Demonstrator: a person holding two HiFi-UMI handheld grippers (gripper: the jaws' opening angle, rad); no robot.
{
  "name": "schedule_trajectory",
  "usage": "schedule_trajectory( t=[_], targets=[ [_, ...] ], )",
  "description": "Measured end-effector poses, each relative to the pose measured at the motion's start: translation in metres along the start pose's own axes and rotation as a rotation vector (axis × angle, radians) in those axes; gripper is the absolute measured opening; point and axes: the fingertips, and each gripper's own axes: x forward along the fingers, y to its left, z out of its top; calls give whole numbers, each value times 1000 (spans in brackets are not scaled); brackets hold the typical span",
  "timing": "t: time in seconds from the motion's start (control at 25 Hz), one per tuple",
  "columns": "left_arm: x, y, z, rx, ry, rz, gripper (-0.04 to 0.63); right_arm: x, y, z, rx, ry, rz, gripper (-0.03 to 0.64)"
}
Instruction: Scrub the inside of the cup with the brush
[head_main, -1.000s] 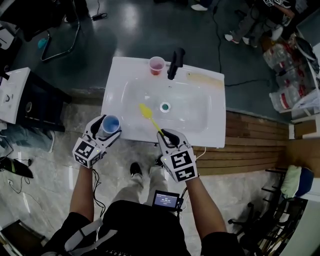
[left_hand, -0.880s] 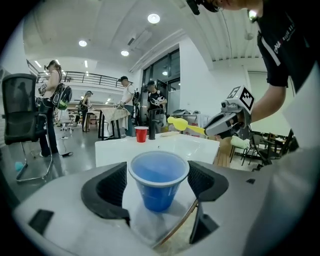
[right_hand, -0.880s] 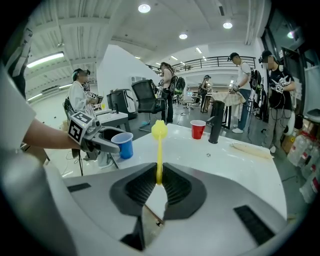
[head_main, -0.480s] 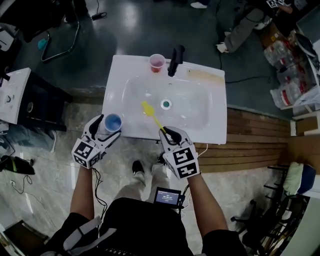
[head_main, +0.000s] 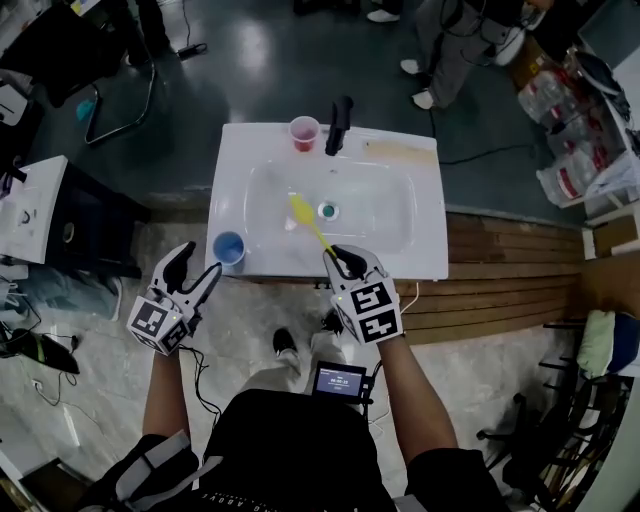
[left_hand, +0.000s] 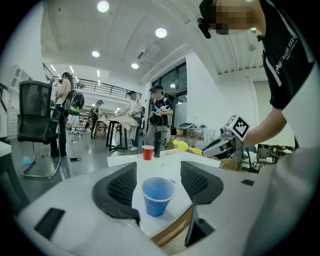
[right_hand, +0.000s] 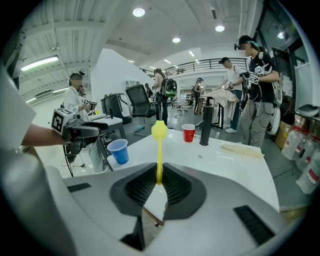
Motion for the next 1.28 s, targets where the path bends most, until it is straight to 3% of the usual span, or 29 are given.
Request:
schedule_trajectory(
  t=[0.36,0.48,0.96,1.28],
  targets=[
    [-9,-47,31,-84,-82,-87,50,-39,2,1,91,-72,-25,41],
    [-11,-61,35,-110,-104,-131,6,-54,9,-1,126,-99,-19,41],
    [3,-140,-3,-113,1,-300,5,-118,3,-36,266,-171,-111,41],
    [-2,-150,-18,-160,9,-321,5,-122,13,-45,280,-179,-114,41]
  ],
)
